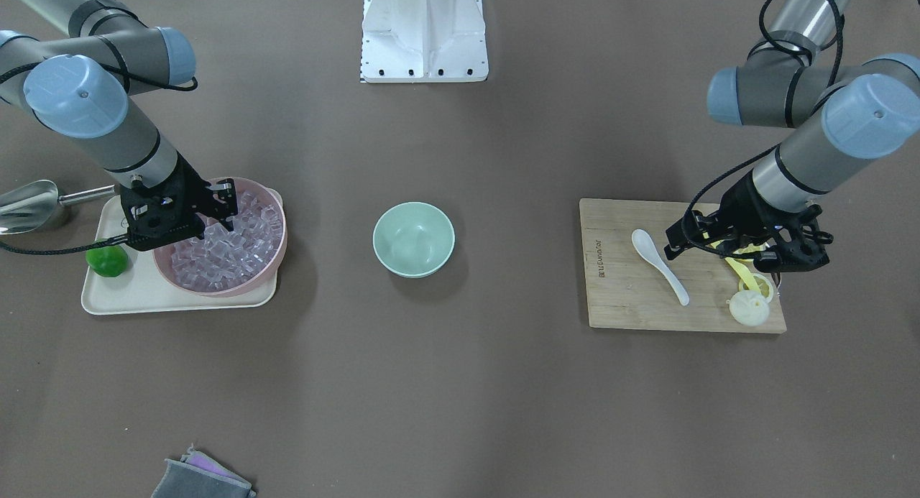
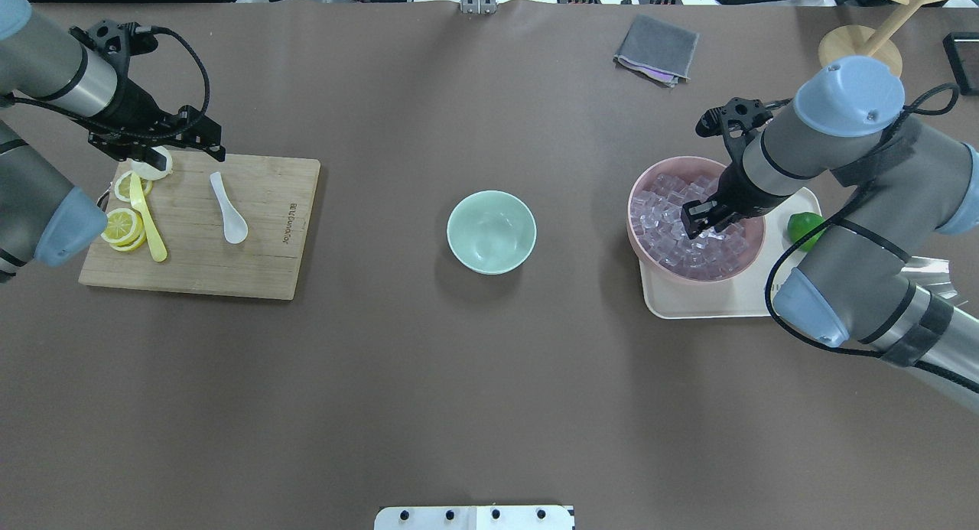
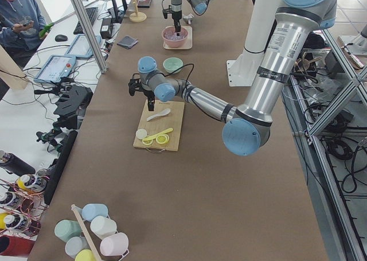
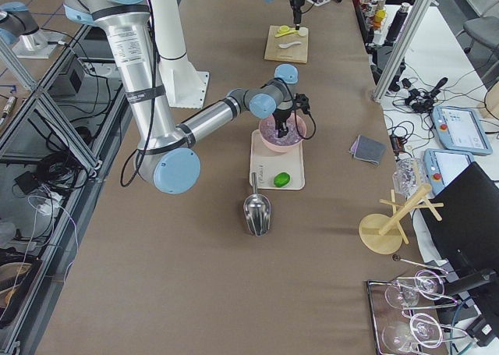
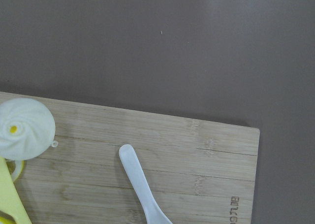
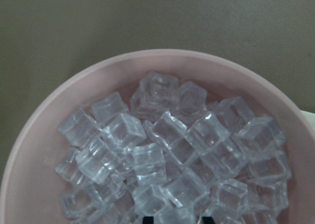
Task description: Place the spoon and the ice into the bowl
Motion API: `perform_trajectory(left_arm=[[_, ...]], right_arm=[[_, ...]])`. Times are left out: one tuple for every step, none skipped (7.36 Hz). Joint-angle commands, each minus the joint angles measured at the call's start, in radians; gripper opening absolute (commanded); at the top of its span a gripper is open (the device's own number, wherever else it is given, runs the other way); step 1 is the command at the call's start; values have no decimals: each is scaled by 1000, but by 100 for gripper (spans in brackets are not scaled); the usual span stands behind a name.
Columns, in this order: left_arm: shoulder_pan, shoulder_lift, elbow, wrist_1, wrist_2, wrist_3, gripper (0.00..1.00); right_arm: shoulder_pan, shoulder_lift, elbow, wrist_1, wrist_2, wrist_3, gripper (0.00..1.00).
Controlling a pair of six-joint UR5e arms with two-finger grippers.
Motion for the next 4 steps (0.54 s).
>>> perform_trajectory(left_arm=[[2, 0, 12, -1, 0, 0, 96], [3, 2, 12, -1, 0, -1, 92], [5, 3, 20, 0, 2, -1, 84], [5, 5, 30, 0, 3, -3, 78]], right_arm=[[1, 5, 1, 0, 5, -2, 0], [9, 6, 26, -2, 13, 2, 0], [33, 20, 58, -16, 36, 10, 0], [39, 61, 58, -17, 51, 15, 0]])
